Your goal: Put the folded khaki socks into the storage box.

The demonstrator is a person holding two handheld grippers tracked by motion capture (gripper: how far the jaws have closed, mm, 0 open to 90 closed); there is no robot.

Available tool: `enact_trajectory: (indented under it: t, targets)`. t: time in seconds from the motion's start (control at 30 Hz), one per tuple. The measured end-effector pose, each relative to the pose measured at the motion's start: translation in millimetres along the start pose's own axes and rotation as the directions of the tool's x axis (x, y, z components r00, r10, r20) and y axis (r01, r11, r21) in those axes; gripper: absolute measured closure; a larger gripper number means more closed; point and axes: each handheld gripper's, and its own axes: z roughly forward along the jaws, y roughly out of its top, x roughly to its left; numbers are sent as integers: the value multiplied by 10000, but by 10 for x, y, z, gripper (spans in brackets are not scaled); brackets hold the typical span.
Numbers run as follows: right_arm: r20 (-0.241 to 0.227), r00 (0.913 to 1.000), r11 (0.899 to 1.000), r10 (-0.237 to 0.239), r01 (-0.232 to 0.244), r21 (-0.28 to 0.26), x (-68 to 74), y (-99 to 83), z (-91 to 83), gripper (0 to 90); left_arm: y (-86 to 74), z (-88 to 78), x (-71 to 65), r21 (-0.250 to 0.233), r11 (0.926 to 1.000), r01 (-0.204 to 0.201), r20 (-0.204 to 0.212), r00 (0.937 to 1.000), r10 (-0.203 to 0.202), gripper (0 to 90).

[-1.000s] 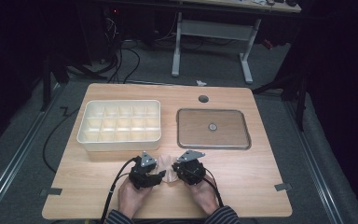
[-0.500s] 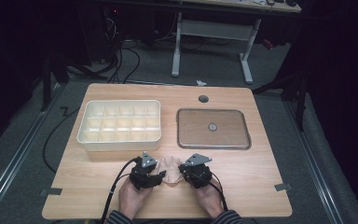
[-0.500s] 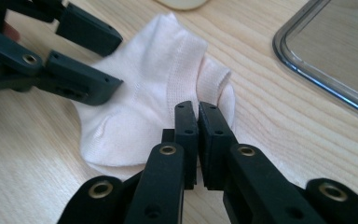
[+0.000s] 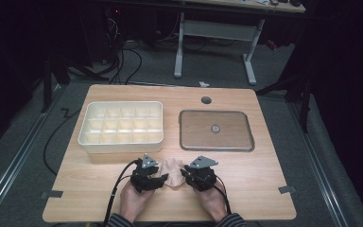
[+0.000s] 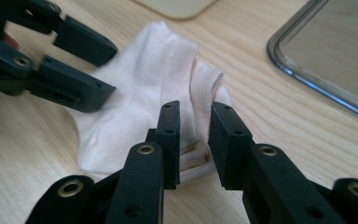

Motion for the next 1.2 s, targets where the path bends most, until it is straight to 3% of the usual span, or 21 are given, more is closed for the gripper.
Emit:
enact_trajectory:
  t: [0.13, 0.23, 0.43, 0.77, 0.93, 1.2]
  targets:
    - [-157, 9999, 9992, 19, -25, -402, 30, 59, -101, 754, 51, -51, 44, -135, 9998, 161, 103, 9998, -160, 478]
    - [-302, 9993, 9981, -226, 209, -574, 92, 102, -139, 797, 134, -111, 120, -455, 9984, 345, 43, 9994, -343, 469]
    - [-658, 9968, 9981, -456, 427, -449, 213, 119, -76, 814, 266, -73, 243, -483, 9943, 951, 410, 9948, -932, 461]
    - [-967, 9942, 9988, -481, 488, 50, 296, 52, 53, 813, 375, 123, 260, -314, 9935, 1098, 605, 9923, -1077, 463]
    - [-824, 9941, 9963, -710, 746, 424, 310, 11, 85, 810, 361, 198, 273, -117, 9928, 1195, 713, 9904, -1184, 475]
    - [-945, 9934, 9970, -647, 685, 372, 282, -23, 84, 807, 330, 208, 268, 132, 9949, 1000, 914, 9907, -1007, 611]
